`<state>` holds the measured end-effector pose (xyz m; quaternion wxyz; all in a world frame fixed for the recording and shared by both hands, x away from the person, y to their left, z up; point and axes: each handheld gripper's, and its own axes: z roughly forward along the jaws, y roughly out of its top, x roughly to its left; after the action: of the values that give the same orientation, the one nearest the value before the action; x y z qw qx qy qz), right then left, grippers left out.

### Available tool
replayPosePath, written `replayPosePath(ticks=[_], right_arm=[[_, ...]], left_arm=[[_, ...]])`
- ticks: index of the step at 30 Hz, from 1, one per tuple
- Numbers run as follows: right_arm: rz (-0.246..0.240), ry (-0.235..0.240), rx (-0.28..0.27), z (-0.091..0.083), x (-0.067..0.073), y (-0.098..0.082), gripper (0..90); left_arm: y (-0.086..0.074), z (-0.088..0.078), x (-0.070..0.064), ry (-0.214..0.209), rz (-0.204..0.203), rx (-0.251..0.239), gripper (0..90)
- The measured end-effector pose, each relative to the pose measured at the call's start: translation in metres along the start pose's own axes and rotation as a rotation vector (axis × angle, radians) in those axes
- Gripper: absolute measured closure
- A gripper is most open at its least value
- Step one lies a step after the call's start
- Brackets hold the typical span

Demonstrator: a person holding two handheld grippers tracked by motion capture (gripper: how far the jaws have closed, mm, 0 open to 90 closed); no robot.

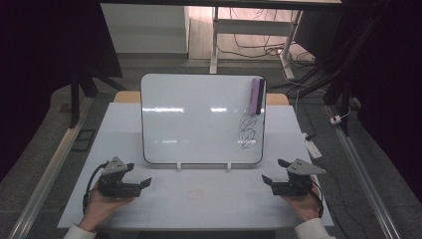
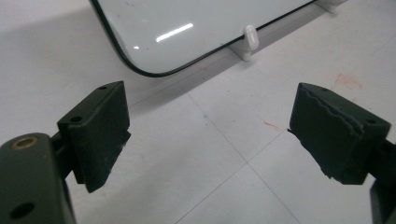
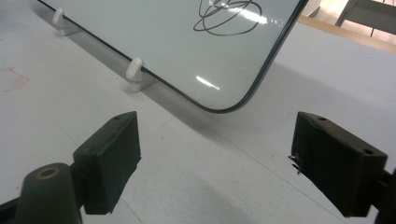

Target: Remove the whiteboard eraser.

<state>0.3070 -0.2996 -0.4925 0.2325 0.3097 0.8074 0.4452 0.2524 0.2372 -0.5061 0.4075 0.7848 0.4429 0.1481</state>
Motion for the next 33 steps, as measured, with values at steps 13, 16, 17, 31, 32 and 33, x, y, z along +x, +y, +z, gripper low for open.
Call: replayPosePath(ticks=[13, 16, 17, 31, 32, 33], right_arm=[[0.017, -0.002, 0.012, 0.002, 0.001, -0.002, 18.8], [0.022, -0.009, 0.01, 0.001, 0.002, -0.001, 19.6], [0.026, -0.01, 0.008, 0.0, 0.002, 0.0, 19.8], [0.019, -0.04, -0.066, -0.015, 0.017, 0.041, 22.2], [0.018, -0.041, -0.073, -0.016, 0.018, 0.047, 22.3], [0.018, -0.04, -0.085, -0.017, 0.019, 0.052, 22.4]], left_arm=[[-0.002, 0.002, 0.0, 0.008, -0.003, 0.024, 13.4], [-0.003, 0.004, 0.0, 0.009, -0.003, 0.032, 13.5], [-0.002, 0.005, -0.001, 0.008, -0.005, 0.035, 13.5], [-0.004, 0.006, -0.002, 0.029, 0.003, 0.034, 14.0], [-0.004, 0.006, -0.002, 0.028, 0.002, 0.033, 14.0], [-0.003, 0.006, -0.002, 0.026, 0.003, 0.032, 14.0]])
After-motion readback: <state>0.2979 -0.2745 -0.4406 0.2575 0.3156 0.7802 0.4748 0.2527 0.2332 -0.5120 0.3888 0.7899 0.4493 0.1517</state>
